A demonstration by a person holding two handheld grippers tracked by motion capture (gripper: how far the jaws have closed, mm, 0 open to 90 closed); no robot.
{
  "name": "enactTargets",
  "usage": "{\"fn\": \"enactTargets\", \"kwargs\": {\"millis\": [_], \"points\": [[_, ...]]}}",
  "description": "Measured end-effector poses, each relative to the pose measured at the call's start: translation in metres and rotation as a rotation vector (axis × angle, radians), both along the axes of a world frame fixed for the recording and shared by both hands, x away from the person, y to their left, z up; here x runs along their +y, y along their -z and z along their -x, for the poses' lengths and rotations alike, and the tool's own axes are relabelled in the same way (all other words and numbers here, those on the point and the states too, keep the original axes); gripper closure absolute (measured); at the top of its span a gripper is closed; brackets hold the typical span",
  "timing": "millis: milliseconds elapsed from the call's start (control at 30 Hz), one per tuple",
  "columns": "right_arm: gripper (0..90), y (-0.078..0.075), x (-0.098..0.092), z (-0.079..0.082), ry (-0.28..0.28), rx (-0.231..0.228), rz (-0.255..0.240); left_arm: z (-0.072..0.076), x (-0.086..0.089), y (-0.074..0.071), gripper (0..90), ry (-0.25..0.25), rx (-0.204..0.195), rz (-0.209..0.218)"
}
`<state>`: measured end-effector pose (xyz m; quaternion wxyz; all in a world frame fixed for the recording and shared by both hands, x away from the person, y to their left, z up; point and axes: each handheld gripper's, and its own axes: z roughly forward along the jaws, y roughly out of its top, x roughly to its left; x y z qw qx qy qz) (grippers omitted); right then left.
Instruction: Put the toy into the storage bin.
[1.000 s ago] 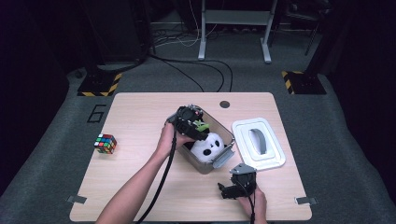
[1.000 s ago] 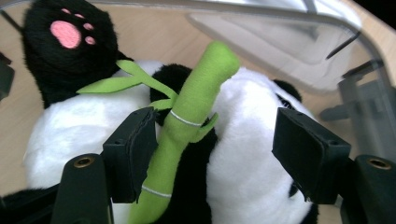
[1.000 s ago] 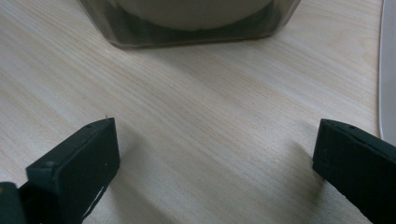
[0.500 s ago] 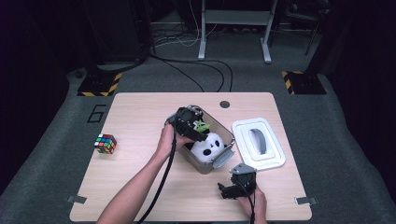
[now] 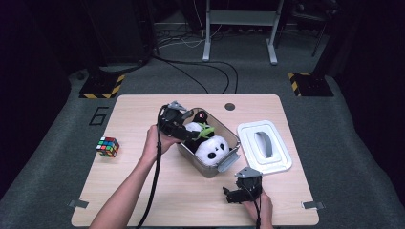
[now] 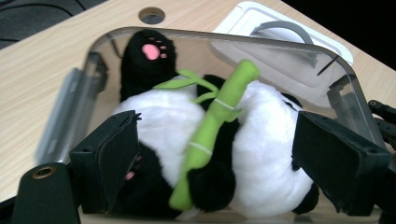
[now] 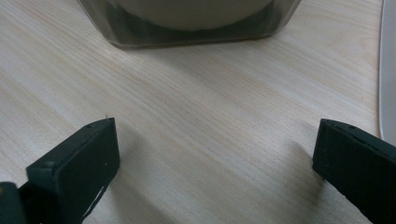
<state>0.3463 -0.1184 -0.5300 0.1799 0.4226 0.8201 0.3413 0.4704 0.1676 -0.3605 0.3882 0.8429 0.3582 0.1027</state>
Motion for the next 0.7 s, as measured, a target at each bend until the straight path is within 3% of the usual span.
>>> {"fn": "enactTargets", "kwargs": {"millis": [700], "points": [[0.0, 0.000, 0.000, 0.000, 0.001, 0.000, 0.000, 0.012, 0.089, 0.001, 7.0, -0.174, -0.073, 0.048]]}}
